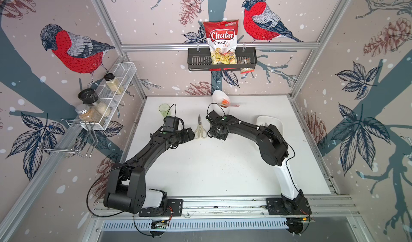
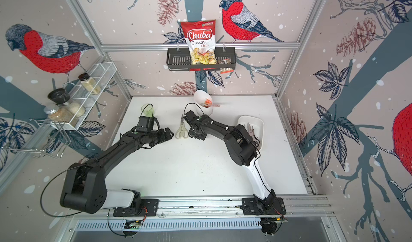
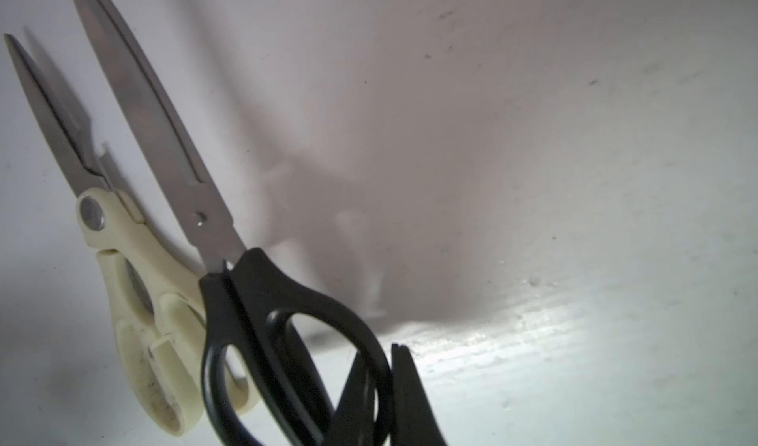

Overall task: Take the scissors out of the storage box
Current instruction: Place the scissors at the center of the board.

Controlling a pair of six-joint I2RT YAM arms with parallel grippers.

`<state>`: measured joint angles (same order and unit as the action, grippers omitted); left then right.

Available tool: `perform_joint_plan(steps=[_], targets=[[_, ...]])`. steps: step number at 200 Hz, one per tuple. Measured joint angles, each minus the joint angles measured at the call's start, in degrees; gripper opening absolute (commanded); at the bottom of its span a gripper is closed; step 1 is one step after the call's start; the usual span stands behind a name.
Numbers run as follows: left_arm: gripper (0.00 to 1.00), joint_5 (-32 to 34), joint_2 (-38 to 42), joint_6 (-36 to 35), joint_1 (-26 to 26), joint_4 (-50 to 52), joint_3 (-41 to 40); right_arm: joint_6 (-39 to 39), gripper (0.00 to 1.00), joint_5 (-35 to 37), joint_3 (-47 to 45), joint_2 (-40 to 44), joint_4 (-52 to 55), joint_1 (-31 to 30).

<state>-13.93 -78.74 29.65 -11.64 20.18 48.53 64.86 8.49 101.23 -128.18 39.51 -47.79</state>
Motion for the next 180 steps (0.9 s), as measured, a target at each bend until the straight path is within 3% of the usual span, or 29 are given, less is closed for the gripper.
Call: perform_joint_plan(steps=[94,131,180], targets=[[0.94,-0.5,0.66,-0.02,0.0,-0.26,-0.44,0.2,0.08,0.26,-0.15,-1.27,1.64,0.42],[0.94,-0.57,1.2,-0.04,0.09,-0.24,-0.55,0.17,0.21,0.24,0.11,-1.53,1.55,0.42],[0.95,-0.66,1.79,-0.04,0.11,-0.22,-0.57,0.15,0.27,0.17,0.63,-1.64,1.16,0.35]])
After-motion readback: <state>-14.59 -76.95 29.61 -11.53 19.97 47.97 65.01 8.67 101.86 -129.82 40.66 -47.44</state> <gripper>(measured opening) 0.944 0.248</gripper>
